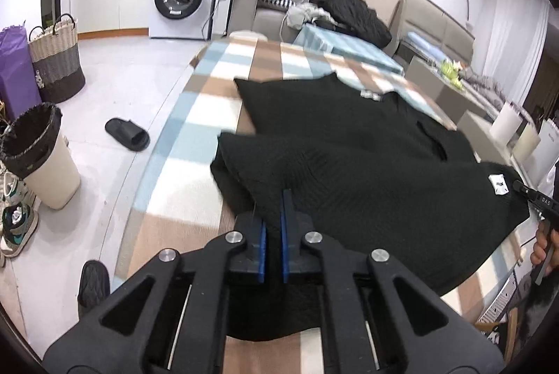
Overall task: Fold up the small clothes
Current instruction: 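Lower the folded hem onto the sweater and open both grippers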
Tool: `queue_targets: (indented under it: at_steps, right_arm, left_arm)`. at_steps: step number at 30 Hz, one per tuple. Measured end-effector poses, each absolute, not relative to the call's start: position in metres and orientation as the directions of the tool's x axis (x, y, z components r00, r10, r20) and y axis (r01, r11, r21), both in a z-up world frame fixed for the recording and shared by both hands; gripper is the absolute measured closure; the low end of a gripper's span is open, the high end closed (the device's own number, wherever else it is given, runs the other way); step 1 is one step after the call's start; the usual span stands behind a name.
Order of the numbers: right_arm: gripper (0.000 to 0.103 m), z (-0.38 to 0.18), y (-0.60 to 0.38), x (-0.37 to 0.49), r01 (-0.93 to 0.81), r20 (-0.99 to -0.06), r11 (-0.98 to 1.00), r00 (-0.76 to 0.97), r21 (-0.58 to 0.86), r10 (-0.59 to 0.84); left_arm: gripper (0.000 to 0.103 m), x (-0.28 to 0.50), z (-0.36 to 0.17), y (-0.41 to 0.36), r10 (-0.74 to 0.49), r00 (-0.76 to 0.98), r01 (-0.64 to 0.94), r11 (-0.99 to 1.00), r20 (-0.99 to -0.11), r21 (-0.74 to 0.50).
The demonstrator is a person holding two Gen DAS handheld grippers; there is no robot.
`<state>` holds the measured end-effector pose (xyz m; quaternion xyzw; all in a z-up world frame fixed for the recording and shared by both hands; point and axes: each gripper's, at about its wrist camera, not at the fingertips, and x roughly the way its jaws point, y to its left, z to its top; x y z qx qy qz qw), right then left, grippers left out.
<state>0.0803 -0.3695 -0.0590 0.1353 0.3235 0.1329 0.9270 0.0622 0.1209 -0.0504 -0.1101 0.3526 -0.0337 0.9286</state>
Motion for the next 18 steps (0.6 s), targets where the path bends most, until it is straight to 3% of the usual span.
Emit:
queue_targets:
  at_steps: [5, 8, 15, 18]
  right_arm:
    - [0.098, -0.034, -0.372, 0.09, -0.154, -0.469, 0.926, 0.826, 0.344, 0.312]
    - [0.098, -0.032, -0.373, 0.105, -0.113, -0.465, 0.937, 0.844, 0.332, 0.267]
    - [0.097, -0.071, -0.374, 0.142, -0.01, -0.601, 0.951, 0.773, 0.31, 0.204]
    - [0.079, -0.083, -0.383, 0.147, 0.018, -0.65, 0.939, 0.727, 0.343, 0.223]
  left_arm:
    - [0.1, 0.086, -0.025, 0.126, -0.13, 0.789, -0.018, 0.972, -0.6, -0.234]
    - [0.099, 0.111, -0.026, 0.131, -0.12, 0.782, -0.038, 0.97, -0.612, -0.24]
    - [0.098, 0.142, -0.068, 0.133, -0.114, 0.697, -0.087, 0.967, -0.708, -0.241]
    - [0.088, 0.137, -0.077, 0.136, -0.114, 0.674, -0.103, 0.964, -0.73, -0.245]
